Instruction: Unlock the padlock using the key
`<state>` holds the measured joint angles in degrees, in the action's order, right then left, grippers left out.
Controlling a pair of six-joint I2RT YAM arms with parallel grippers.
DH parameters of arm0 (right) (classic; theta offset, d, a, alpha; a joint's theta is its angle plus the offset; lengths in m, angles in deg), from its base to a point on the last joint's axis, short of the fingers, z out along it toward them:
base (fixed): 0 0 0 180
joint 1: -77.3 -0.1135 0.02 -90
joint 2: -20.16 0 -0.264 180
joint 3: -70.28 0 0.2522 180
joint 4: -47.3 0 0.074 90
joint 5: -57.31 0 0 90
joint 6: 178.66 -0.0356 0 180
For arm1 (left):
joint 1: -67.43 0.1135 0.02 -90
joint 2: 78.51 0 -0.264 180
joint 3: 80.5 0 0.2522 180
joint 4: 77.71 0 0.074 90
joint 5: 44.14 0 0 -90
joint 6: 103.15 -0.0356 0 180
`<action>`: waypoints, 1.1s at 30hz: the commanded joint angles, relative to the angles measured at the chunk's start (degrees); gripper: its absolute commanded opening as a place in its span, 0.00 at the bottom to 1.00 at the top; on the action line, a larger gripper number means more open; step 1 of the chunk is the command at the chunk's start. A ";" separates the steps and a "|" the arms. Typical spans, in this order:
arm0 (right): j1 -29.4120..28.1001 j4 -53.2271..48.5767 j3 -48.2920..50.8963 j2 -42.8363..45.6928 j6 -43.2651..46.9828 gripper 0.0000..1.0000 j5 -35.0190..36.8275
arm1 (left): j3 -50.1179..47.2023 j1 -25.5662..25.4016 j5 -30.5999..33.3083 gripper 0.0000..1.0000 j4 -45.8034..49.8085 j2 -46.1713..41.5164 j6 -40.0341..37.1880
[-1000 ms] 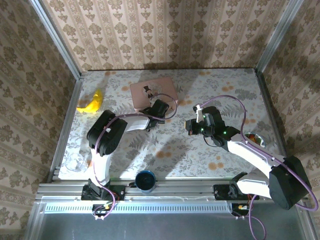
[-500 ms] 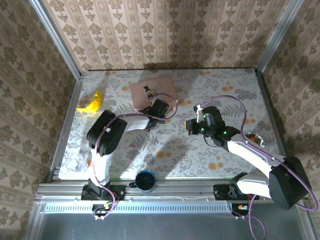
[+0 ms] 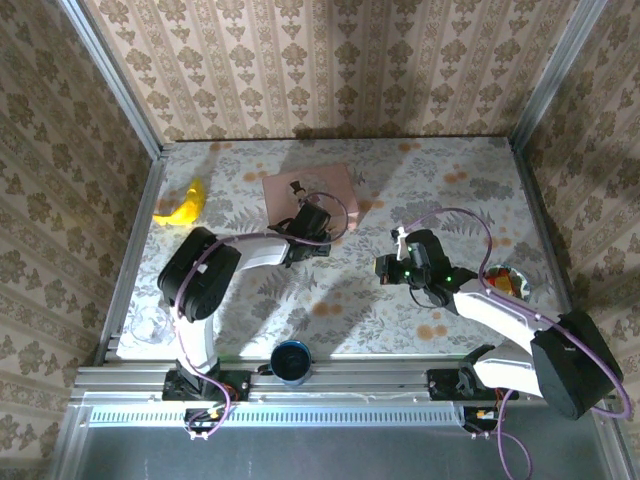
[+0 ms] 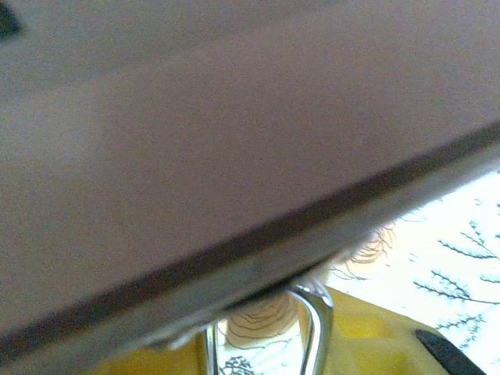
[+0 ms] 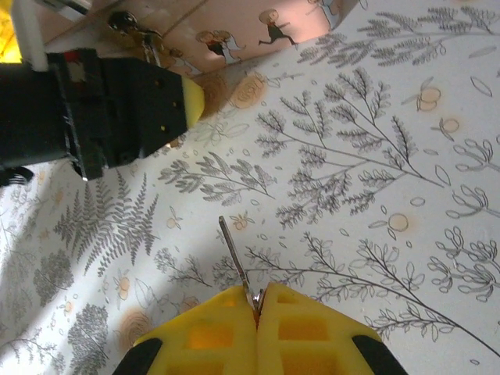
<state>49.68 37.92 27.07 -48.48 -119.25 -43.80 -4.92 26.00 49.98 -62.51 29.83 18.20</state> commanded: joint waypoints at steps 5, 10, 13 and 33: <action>0.10 3.71 3.87 1.12 -1.58 0.00 0.26 | -1.52 -1.96 -8.19 0.00 -2.89 -3.56 7.46; -0.05 8.51 6.81 0.53 -0.99 0.00 -2.73 | -2.84 -2.34 -9.48 0.00 -5.58 -3.72 10.42; -0.50 11.81 8.75 -0.30 -0.61 0.00 -3.22 | -3.46 -2.34 -9.26 0.00 -6.68 -4.09 11.59; -6.63 32.08 7.13 -18.15 -1.33 0.00 -1.11 | 1.55 -2.60 -11.25 0.00 -4.33 -2.15 14.09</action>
<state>44.65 65.20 36.57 -64.04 -120.41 -46.19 -7.06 24.32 43.58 -64.35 27.93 29.54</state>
